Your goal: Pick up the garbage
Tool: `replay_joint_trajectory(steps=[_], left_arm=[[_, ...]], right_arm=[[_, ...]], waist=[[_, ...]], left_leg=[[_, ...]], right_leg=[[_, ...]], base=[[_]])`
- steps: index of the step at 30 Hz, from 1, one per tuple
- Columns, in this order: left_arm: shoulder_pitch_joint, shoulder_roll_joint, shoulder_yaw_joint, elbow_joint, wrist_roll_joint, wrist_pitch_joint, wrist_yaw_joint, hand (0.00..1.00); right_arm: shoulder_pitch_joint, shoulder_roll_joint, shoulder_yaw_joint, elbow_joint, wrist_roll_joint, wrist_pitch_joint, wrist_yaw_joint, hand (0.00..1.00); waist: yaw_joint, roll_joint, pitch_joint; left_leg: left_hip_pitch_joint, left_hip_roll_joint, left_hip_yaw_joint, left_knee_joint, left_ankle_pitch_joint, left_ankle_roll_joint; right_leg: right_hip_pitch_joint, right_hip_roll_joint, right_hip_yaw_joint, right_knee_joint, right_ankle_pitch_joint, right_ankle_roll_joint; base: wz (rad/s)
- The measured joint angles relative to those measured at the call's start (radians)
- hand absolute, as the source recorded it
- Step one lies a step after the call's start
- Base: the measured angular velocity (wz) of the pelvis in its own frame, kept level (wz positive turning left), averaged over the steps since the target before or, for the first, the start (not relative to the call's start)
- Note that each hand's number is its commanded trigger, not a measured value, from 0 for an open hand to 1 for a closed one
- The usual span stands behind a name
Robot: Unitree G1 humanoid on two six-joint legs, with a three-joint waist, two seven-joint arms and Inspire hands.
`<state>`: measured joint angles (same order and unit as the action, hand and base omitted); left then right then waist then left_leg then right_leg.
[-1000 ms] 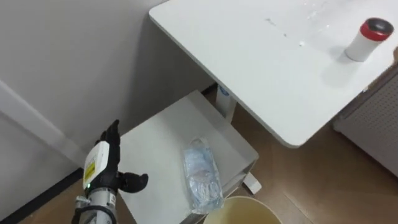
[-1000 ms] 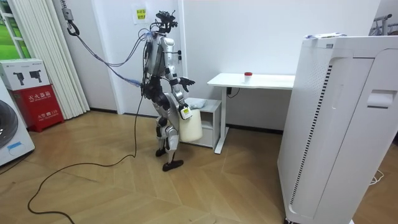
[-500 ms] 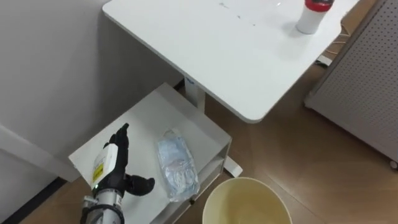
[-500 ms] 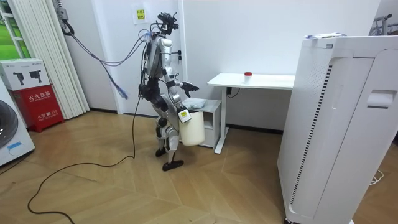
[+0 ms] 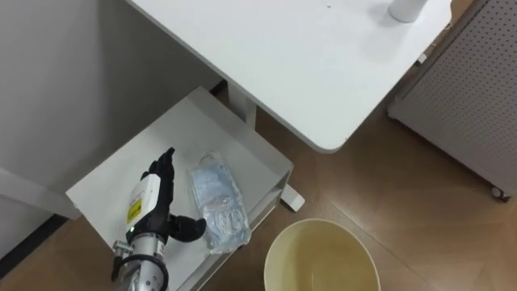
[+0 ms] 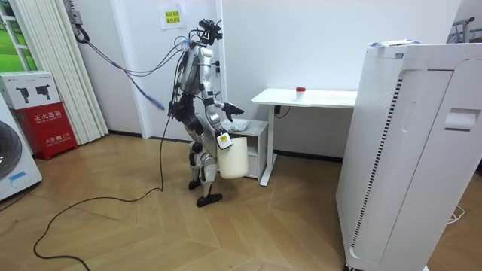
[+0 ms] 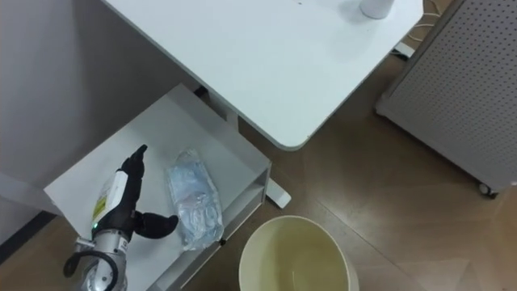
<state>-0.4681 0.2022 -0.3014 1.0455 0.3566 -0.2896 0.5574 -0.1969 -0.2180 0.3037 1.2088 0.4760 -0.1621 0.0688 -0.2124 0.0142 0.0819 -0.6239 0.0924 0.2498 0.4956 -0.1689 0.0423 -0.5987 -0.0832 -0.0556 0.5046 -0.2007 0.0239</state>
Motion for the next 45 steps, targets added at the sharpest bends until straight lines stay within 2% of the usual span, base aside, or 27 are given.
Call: replay_joint_trajectory(steps=[10, 16, 22, 27, 31, 33, 34, 35, 36, 37, 41, 45], left_arm=[[0.0, 0.0, -0.007, 0.009, 0.006, 0.0, -0.006, 0.0], [0.0, -0.005, -0.038, 0.014, 0.017, 0.0, -0.033, 0.0], [-0.013, -0.009, -0.064, 0.016, 0.15, 0.009, -0.042, 0.0], [-0.034, -0.011, -0.129, 0.014, 0.374, 0.065, -0.061, 0.0], [-0.049, -0.008, -0.184, 0.016, 0.414, 0.097, -0.069, 0.01], [-0.051, -0.006, -0.196, 0.018, 0.439, 0.11, -0.087, 0.32], [-0.051, -0.006, -0.198, 0.018, 0.442, 0.115, -0.092, 0.57], [-0.057, -0.006, -0.213, 0.03, 0.443, 0.122, -0.099, 0.7], [-0.071, -0.006, -0.235, 0.053, 0.442, 0.132, -0.115, 0.92], [-0.079, -0.006, -0.245, 0.065, 0.442, 0.137, -0.125, 1.0], [-0.12, -0.009, -0.253, 0.09, 0.444, 0.153, -0.143, 1.0], [-0.157, -0.009, -0.25, 0.095, 0.444, 0.181, -0.174, 1.0]], right_arm=[[0.0, 0.0, 0.007, -0.002, 0.001, -0.001, 0.0, 1.0], [0.0, 0.001, 0.008, -0.008, 0.001, -0.003, 0.016, 1.0], [-0.003, -0.006, 0.008, -0.012, 0.008, -0.014, 0.018, 1.0], [-0.003, -0.031, 0.009, -0.011, 0.072, -0.01, 0.039, 1.0], [-0.003, -0.046, 0.008, -0.011, 0.082, 0.002, 0.038, 1.0], [-0.003, -0.049, 0.008, -0.009, 0.095, 0.005, 0.037, 1.0], [-0.003, -0.05, 0.008, -0.009, 0.101, 0.007, 0.037, 1.0], [-0.003, -0.052, 0.008, -0.008, 0.111, 0.011, 0.038, 1.0], [-0.003, -0.055, 0.008, -0.008, 0.117, 0.011, 0.041, 1.0], [-0.003, -0.056, 0.009, -0.008, 0.126, 0.012, 0.042, 1.0], [0.002, -0.058, 0.008, -0.007, 0.166, 0.034, 0.043, 1.0], [0.002, -0.057, 0.008, -0.014, 0.164, 0.034, 0.043, 1.0]], waist=[[-0.003, -0.004, 0.0], [-0.026, -0.005, 0.0001], [-0.03, -0.006, 0.0001], [-0.032, -0.004, 0.0006], [-0.034, -0.003, 0.0012], [-0.04, -0.002, 0.002], [-0.041, -0.002, 0.0021], [-0.046, 0.0, 0.0027], [-0.051, 0.001, 0.0034], [-0.053, 0.001, 0.0034], [-0.054, 0.003, 0.0045], [-0.057, 0.003, 0.0045]], left_leg=[[-0.001, 0.0, -0.001, 0.0, 0.0, 0.0], [-0.009, 0.0, -0.001, 0.002, 0.0, 0.0], [-0.033, 0.0, 0.01, 0.006, 0.0, 0.0], [-0.059, -0.001, 0.013, 0.016, -0.001, 0.001], [-0.063, 0.0, 0.019, 0.019, -0.001, 0.001], [-0.063, 0.001, 0.022, 0.019, -0.001, 0.001], [-0.063, 0.002, 0.022, 0.018, -0.001, 0.001], [-0.063, 0.001, 0.022, 0.019, -0.001, 0.001], [-0.064, 0.001, 0.021, 0.019, -0.001, 0.001], [-0.064, 0.0, 0.02, 0.019, -0.001, 0.002], [-0.065, 0.001, 0.021, 0.014, -0.001, 0.002], [-0.061, 0.001, 0.029, 0.011, -0.001, 0.002]], right_leg=[[0.0, 0.0, -0.002, -0.002, 0.0, 0.0], [-0.004, 0.0, -0.005, -0.003, 0.0, 0.0], [-0.041, 0.0, 0.004, 0.021, 0.0, 0.0], [-0.071, -0.003, -0.001, 0.03, -0.001, -0.002], [-0.081, -0.003, 0.002, 0.037, -0.001, -0.002], [-0.083, -0.002, 0.002, 0.038, -0.001, -0.003], [-0.083, -0.002, 0.002, 0.038, -0.001, -0.003], [-0.083, -0.003, 0.001, 0.039, -0.001, -0.003], [-0.084, -0.004, 0.001, 0.039, -0.001, -0.003], [-0.085, -0.004, 0.002, 0.039, -0.001, -0.003], [-0.086, -0.003, 0.004, 0.034, 0.0, -0.003], [-0.088, -0.002, 0.012, 0.035, 0.0, -0.003]], base=[[0.0], [0.0], [-0.03], [-0.01], [-0.04], [0.0], [0.0], [0.0], [0.0], [0.0], [0.0], [-0.05]])
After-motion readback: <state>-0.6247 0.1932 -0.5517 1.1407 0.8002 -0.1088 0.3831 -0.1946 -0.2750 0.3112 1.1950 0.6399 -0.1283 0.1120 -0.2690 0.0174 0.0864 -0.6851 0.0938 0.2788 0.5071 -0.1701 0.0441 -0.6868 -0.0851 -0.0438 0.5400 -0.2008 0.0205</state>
